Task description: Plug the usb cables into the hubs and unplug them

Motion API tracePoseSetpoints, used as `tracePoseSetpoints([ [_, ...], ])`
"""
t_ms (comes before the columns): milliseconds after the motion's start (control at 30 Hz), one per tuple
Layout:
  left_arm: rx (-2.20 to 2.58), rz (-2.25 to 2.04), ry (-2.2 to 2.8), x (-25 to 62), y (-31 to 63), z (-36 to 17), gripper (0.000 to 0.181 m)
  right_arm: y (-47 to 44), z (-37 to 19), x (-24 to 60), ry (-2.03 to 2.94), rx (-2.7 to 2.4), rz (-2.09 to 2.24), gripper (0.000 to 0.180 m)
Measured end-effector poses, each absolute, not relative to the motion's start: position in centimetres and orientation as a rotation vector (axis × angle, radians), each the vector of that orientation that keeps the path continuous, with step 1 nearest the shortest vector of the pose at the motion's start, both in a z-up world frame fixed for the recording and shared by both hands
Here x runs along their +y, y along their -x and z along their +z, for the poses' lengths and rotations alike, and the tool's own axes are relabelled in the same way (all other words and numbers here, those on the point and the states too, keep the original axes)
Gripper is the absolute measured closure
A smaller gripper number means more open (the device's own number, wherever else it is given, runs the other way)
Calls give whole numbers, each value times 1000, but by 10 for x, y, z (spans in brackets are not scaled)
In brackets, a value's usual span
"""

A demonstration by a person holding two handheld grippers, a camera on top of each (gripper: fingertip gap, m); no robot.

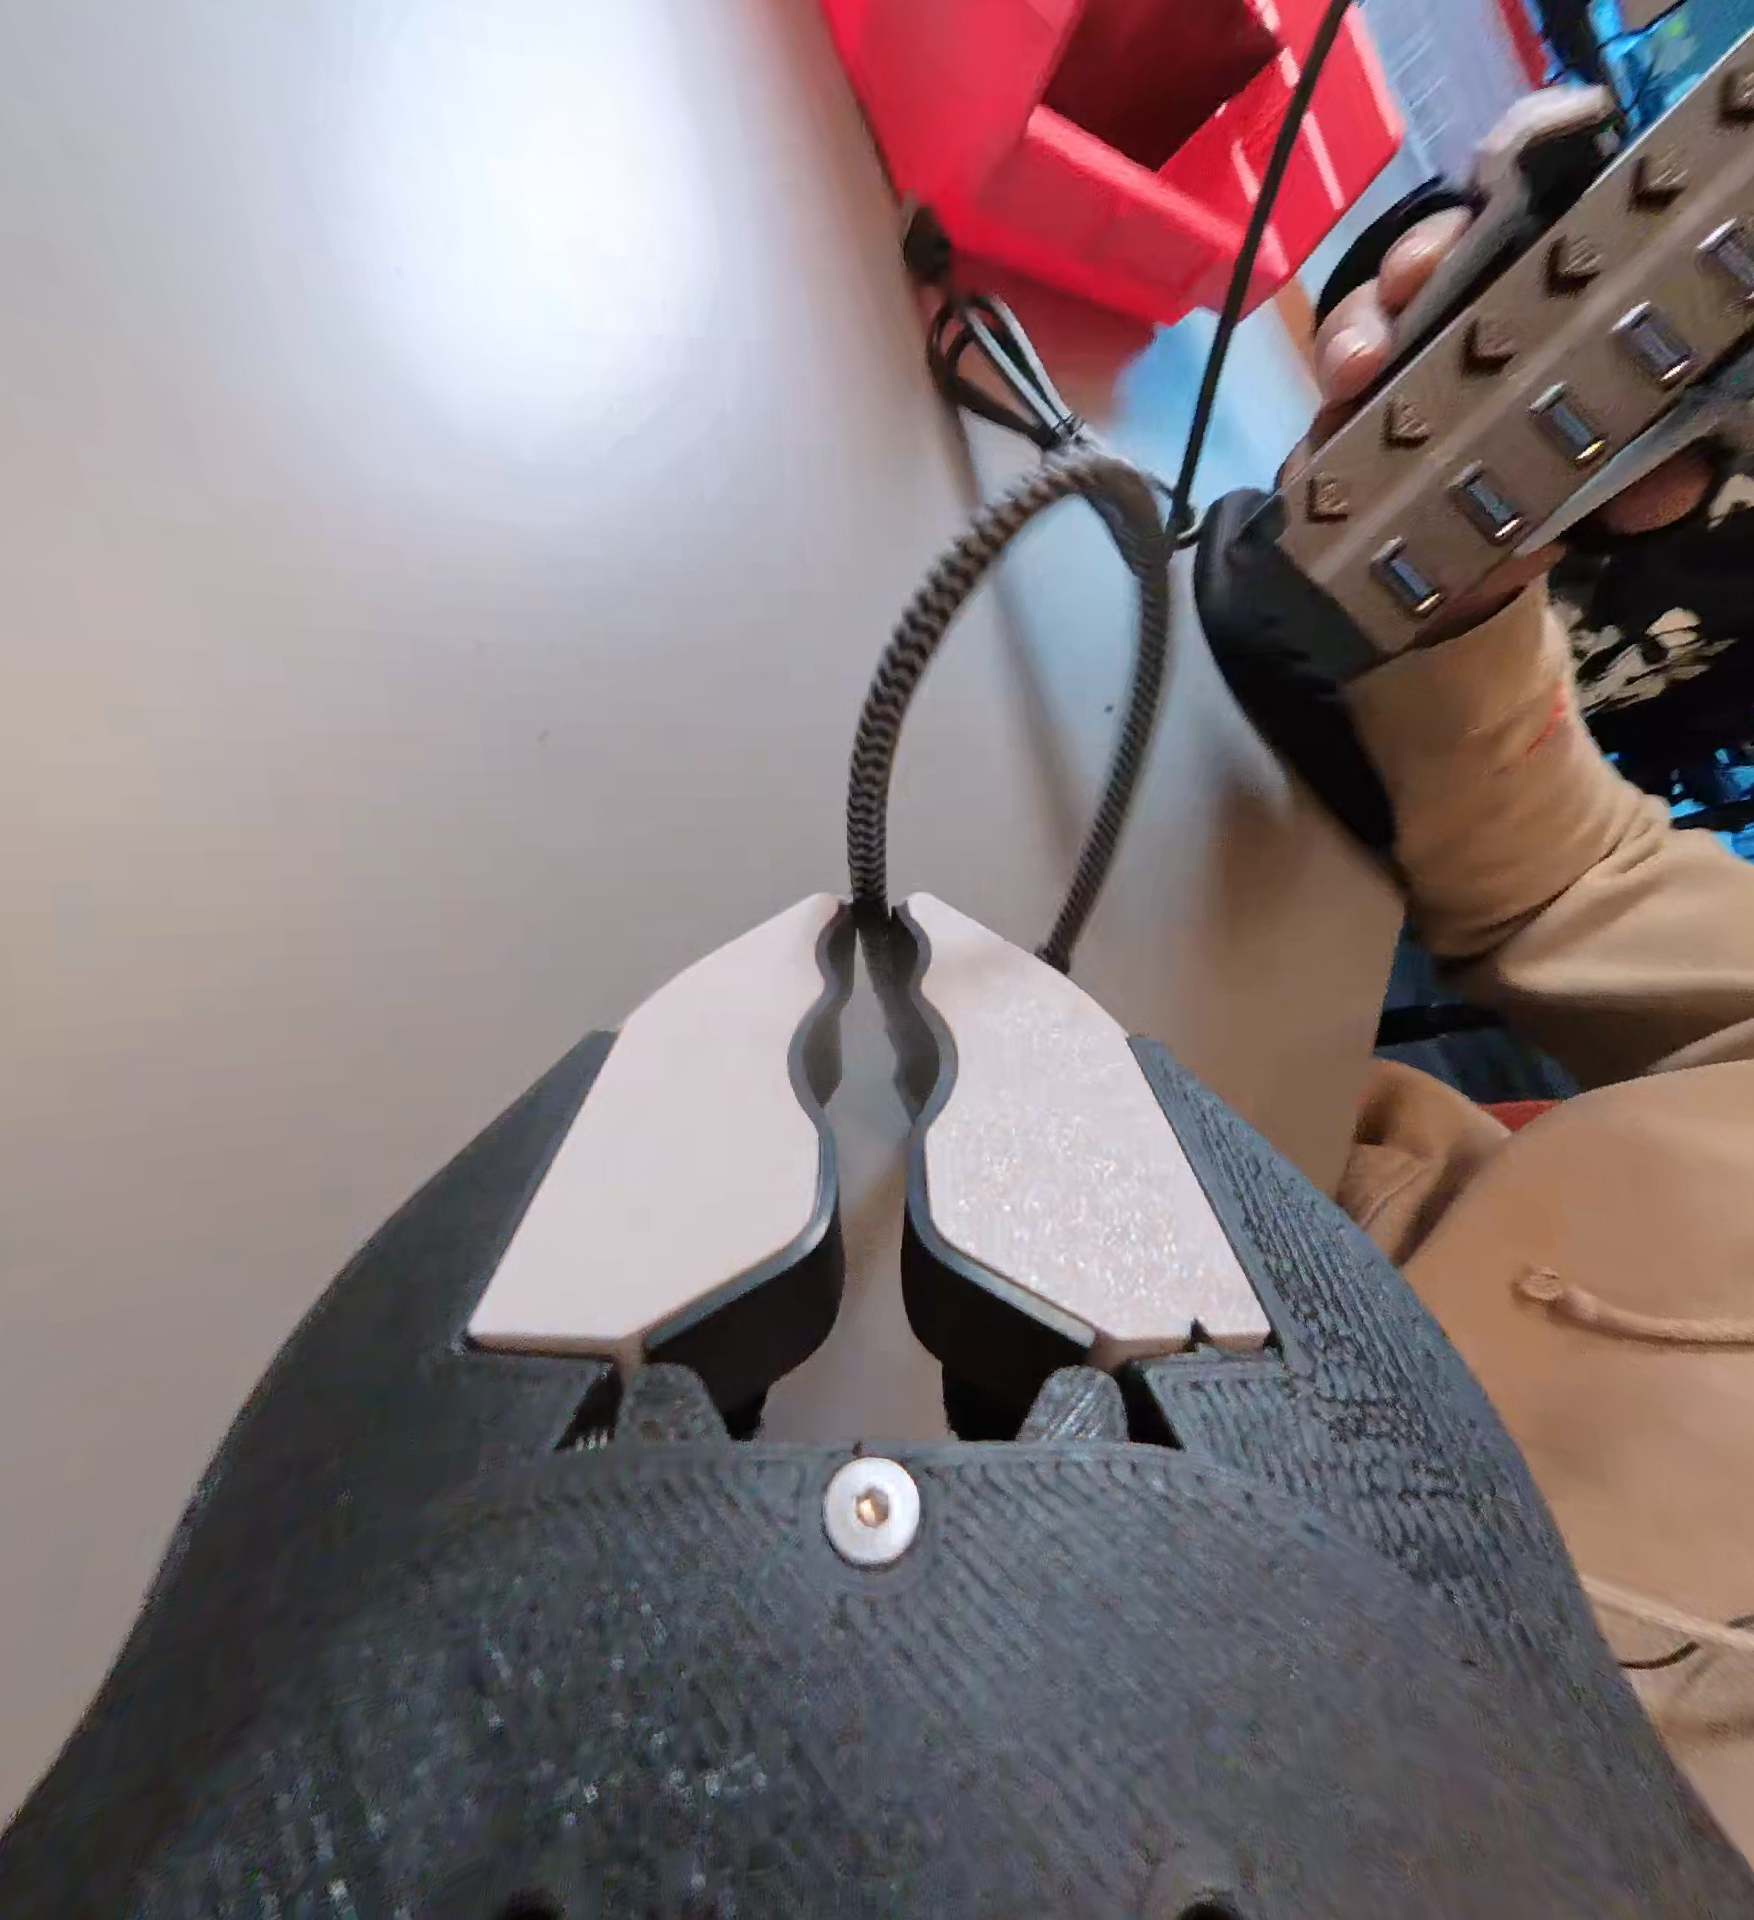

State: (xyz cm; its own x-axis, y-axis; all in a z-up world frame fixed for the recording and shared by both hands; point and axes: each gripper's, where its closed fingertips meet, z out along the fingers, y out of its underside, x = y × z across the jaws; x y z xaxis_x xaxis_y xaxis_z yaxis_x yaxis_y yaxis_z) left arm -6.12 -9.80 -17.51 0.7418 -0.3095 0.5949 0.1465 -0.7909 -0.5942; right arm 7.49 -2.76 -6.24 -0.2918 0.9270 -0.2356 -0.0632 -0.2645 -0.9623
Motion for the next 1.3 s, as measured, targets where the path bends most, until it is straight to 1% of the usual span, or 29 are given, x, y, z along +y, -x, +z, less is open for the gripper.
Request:
tracePoseSetpoints([
  [33, 152, -923, 2318, -99, 63, -178, 174, -75, -62, -29, 1158, -1216, 1659, 116],
  [100, 267, -840, 2299, -97, 68, -173, 162, -75, -61, -34, 1137, -1235, 1668, 116],
  [133, 370, -767, 2269, -96, 71, -168, 161, -76, -61, -35, 1129, -1242, 1672, 116],
  [200, 653, -604, 2225, -98, 70, -161, 164, -75, -62, -38, 1121, -1258, 1681, 116],
  [333, 1216, -267, 2062, -100, 57, -158, 152, -74, -64, -39, 1128, -1270, 1697, 116],
  [400, 1432, -167, 1995, -98, 48, -161, 151, -75, -64, -40, 1127, -1271, 1710, 116],
  [500, 1699, -75, 1888, -91, 40, -168, 148, -75, -64, -40, 1129, -1276, 1718, 116],
  [767, 2179, -79, 1778, -89, 25, -203, 145, -76, -69, -35, 1156, -1281, 1729, 116],
  [900, 2262, -107, 1811, -89, 27, -220, 147, -78, -68, -33, 1159, -1272, 1737, 117],
  [1033, 2190, -222, 1885, -90, 22, -226, 158, -79, -68, -30, 1166, -1266, 1730, 116],
  [1133, 1989, -297, 2018, -84, 18, -226, 171, -80, -66, -29, 1168, -1256, 1729, 116],
  [1233, 1654, -459, 2279, -78, 22, -226, 173, -81, -65, -26, 1170, -1241, 1728, 116],
  [1300, 1507, -563, 2355, -78, 28, -224, 174, -81, -65, -25, 1177, -1230, 1732, 117],
])
